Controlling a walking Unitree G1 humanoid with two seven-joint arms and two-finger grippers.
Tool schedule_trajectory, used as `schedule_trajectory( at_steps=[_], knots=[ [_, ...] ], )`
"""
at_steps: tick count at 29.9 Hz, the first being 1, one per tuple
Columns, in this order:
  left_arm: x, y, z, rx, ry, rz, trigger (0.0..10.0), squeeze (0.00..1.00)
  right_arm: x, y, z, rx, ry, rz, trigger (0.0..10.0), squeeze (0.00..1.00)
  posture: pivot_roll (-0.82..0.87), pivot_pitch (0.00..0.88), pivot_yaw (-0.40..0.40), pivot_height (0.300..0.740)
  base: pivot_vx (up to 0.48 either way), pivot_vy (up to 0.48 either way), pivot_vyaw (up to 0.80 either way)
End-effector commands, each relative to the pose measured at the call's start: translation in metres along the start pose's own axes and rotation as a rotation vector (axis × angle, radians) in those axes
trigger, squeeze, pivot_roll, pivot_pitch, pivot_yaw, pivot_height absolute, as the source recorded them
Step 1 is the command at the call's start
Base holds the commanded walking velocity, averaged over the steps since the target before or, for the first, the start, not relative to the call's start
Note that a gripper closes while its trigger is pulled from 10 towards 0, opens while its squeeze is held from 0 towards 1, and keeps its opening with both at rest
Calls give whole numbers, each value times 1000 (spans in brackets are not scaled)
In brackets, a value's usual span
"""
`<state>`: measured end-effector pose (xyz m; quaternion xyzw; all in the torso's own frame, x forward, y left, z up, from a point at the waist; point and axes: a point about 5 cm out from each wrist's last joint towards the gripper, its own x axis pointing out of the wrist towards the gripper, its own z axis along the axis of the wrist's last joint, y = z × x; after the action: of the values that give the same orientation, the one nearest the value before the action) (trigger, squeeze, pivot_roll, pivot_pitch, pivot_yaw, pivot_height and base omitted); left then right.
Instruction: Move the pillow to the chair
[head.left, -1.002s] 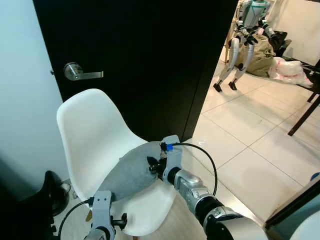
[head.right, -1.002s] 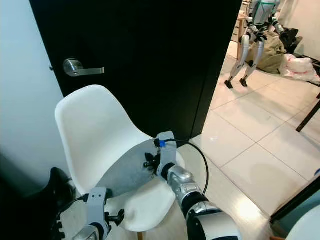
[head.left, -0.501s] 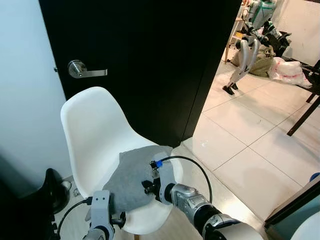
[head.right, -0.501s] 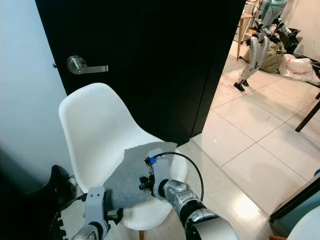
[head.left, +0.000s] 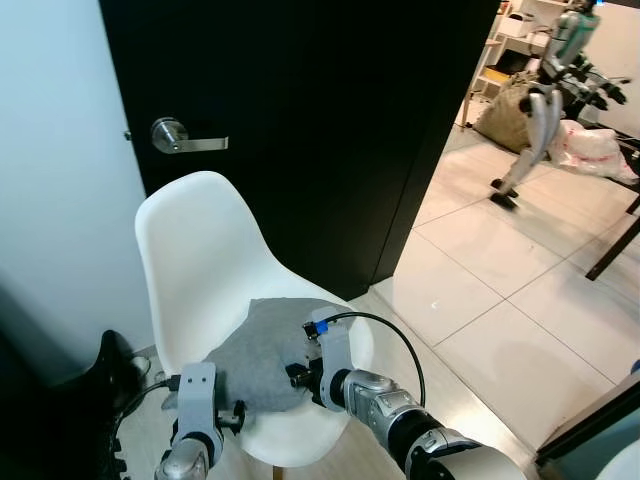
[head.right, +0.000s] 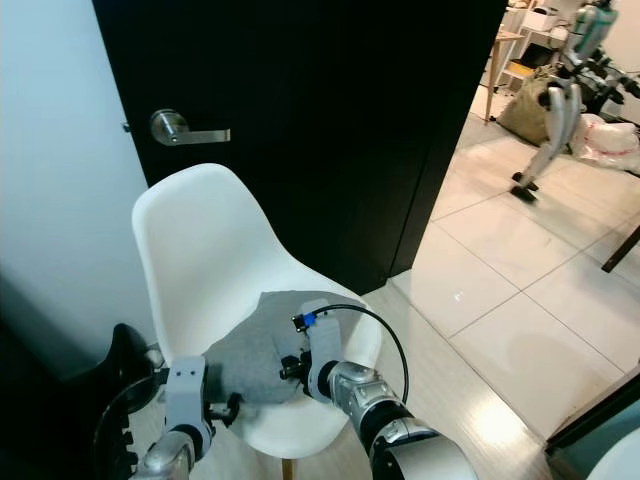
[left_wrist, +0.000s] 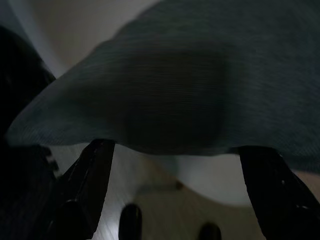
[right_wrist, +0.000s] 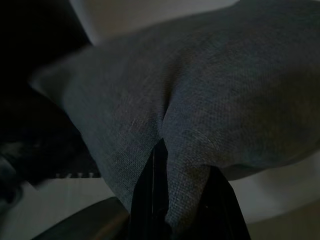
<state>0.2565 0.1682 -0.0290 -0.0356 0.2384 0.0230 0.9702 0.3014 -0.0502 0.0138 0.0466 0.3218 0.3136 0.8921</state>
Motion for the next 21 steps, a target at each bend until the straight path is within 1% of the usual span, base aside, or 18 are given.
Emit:
schedule_trajectory(
  at_steps=[1, 5, 7, 11, 13, 17, 19, 21],
  knots=[
    [5, 2, 16, -5, -66, 22, 10000, 0, 6, 17, -10, -22, 52, 18, 10000, 0, 191, 5, -97, 670, 0, 0, 0],
    [6, 1, 18, -3, -71, 22, 10000, 0, 7, 20, -15, -39, 75, 22, 10000, 0, 191, 7, -98, 660, 0, 0, 0],
    [5, -1, 16, -14, -71, 26, 10000, 0, 9, 27, -23, -54, 104, 37, 10000, 0, 189, 19, -101, 645, 0, 0, 0],
    [4, -3, 14, -20, -70, 27, 10000, 0, 9, 31, -28, -64, 122, 46, 10000, 0, 190, 25, -103, 635, 0, 0, 0],
    [2, -6, 10, -20, -66, 25, 10000, 0, 10, 36, -36, -63, 151, 62, 10000, 0, 194, 39, -106, 625, 0, 0, 0],
    [1, -7, 9, -20, -65, 25, 10000, 0, 10, 38, -40, -66, 165, 68, 10000, 0, 197, 42, -109, 620, 0, 0, 0],
    [0, -7, 6, -21, -64, 31, 10000, 0, 10, 42, -48, -75, 198, 81, 10000, 0, 206, 57, -116, 610, 0, 0, 0],
    [-1, -6, 5, -20, -63, 35, 10000, 0, 10, 44, -52, -80, 213, 87, 10000, 0, 208, 61, -118, 605, 0, 0, 0]
  ],
)
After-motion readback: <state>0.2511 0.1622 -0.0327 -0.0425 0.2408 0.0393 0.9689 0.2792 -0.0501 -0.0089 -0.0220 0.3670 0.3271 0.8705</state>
